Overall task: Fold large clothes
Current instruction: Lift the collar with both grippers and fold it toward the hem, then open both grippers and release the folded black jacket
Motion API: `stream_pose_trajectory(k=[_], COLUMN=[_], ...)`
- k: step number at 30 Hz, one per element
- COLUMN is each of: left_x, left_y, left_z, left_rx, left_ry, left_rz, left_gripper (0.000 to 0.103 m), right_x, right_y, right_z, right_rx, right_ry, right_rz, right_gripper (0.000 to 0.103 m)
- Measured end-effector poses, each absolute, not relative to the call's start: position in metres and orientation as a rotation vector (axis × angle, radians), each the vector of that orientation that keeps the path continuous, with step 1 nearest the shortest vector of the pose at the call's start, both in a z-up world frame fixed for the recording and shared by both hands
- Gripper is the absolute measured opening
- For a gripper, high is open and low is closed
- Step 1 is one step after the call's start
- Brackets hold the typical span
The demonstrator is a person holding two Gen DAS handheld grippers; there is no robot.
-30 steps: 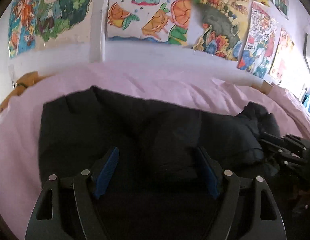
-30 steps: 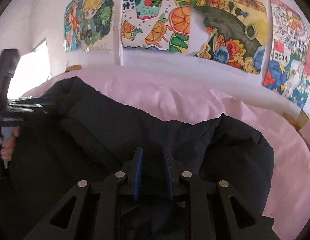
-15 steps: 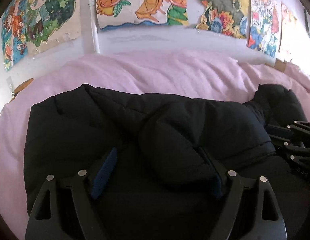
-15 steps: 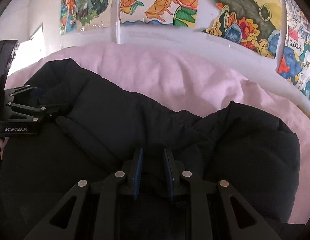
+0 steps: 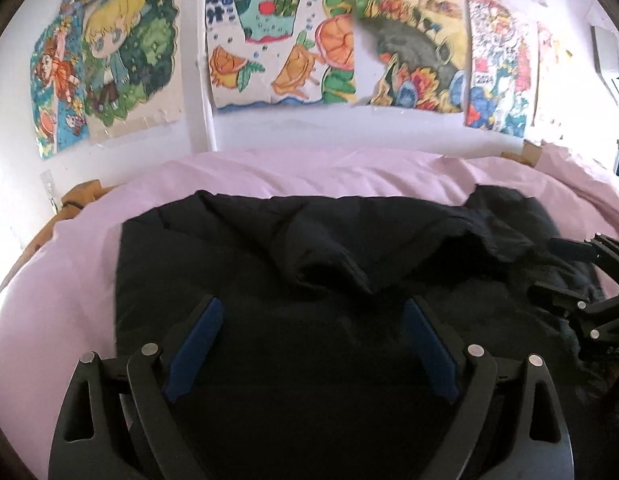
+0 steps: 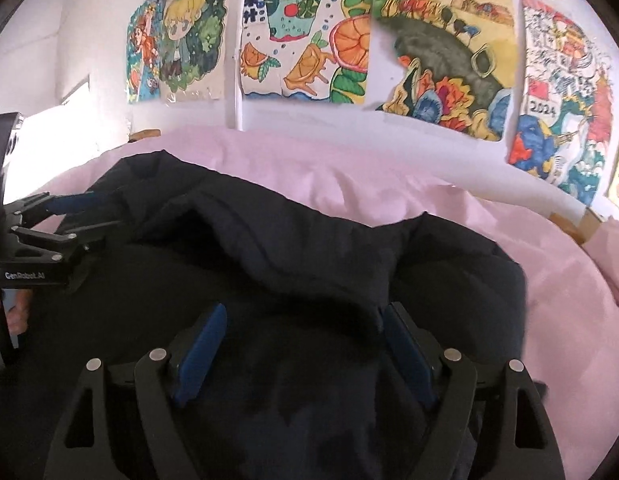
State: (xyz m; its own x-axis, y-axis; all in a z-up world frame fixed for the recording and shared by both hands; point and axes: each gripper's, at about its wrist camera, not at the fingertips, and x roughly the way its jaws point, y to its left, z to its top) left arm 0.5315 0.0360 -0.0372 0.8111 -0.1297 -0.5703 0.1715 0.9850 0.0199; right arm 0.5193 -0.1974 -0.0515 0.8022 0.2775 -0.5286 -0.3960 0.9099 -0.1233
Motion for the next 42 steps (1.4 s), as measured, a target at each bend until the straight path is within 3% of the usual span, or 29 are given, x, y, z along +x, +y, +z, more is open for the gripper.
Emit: stream_pose_trajectory(k=[2,4,14,30,42], left_x=[0.519,0.501,0.412,0.270,0.182], left_y=[0.033,0.029,0.021,0.022,0.013], left_z=[-0.028,-0.016,0.030,0.071,0.062], left_rx=[0.065,0.080,0.107,0.151,0.329], left_ry=[0.606,0.595,0.660,0.650,0.623], left_rz=[-0.177,-0.186,-0.292,-0.282,-0.362], left_gripper=[0.092,0.102,0.101,0.101,0.102], right_x=[0.507,0.488,0.396,0.235,0.146], right_y=[-0.199,-0.201,-0.211,-0.212,-0.199], right_z=[-0.047,-0.038,0.022,0.047,0.036], right_rx=[-0.249,-0.260,-0.240,-0.218,-0.341], right_ry=[0.527,0.526,0.566,0.653,0.667], right_rz=[0.350,0.336,0.270,0.273,0.314], right_gripper=[0.083,0.090,0.102,0.103,0.103])
